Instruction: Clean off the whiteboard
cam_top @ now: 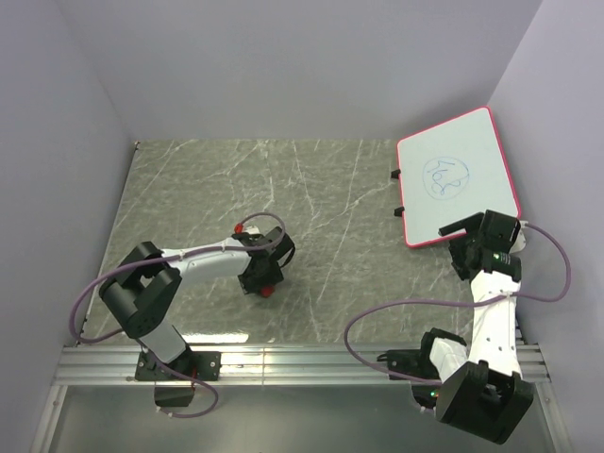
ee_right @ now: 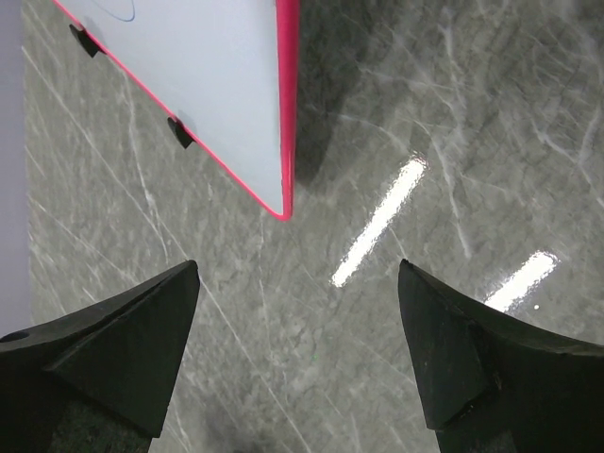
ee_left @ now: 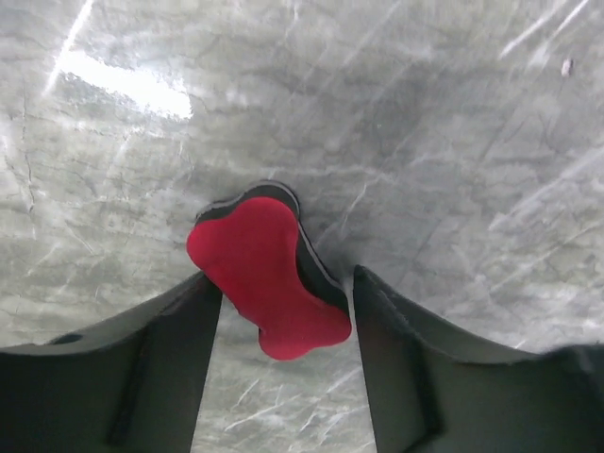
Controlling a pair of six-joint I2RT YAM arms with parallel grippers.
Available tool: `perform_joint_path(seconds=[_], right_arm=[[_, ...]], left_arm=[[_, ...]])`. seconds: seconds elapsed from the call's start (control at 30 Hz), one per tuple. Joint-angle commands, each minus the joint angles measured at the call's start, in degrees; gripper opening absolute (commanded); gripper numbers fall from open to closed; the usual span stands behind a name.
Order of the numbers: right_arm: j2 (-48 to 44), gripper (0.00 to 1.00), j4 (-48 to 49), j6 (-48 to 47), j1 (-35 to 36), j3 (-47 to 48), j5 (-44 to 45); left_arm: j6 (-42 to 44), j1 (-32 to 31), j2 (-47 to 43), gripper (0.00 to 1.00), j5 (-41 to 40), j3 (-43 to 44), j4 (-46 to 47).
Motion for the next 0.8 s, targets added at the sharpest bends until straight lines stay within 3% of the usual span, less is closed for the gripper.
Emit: perform_joint_path(seconds=[0.0, 0.07, 0.13, 0.23, 0.3, 0.5, 0.6, 0.77], right_arm=[[0.5, 0.93, 2.8, -0.9, 0.4, 1.2, 0.3], [0.5, 0.93, 3.3, -0.6, 0.4, 1.1, 0.1], [0.3, 0.93, 4.5, 0.5, 0.2, 1.0, -0.8], [0.1, 0.93, 6.4, 2.3, 0.0, 1.4, -1.4], [0.0, 0.92, 6.7, 4.0, -1.0, 2.7, 0.0], [-3.0, 0.93, 6.2, 6.3, -5.3, 7.4, 12.4], [-4.0, 0.93, 9.2, 7.3, -9.4, 7.3, 12.3], [-3.4, 0.92, 13.7, 9.0, -16.0, 5.6, 9.7]], left_arm=[[-1.5, -0.2, 3.4, 0.53, -1.2, 0.2, 2.1], [-1.0, -0.2, 4.0, 0.28, -1.7, 0.9, 1.4], [0.1, -0.2, 4.7, 0.21, -2.0, 1.6, 1.3], [2.7, -0.1, 6.2, 0.00, -2.8, 4.0, 1.0], [4.6, 0.0, 6.9, 0.00, -4.2, 6.3, -0.1], [19.4, 0.4, 8.5, 0.00, -4.1, 24.2, 0.9], [28.3, 0.8, 13.4, 0.00, -0.8, 36.6, 1.7], [31.8, 3.3, 21.7, 0.00, 5.3, 58.2, -2.3]])
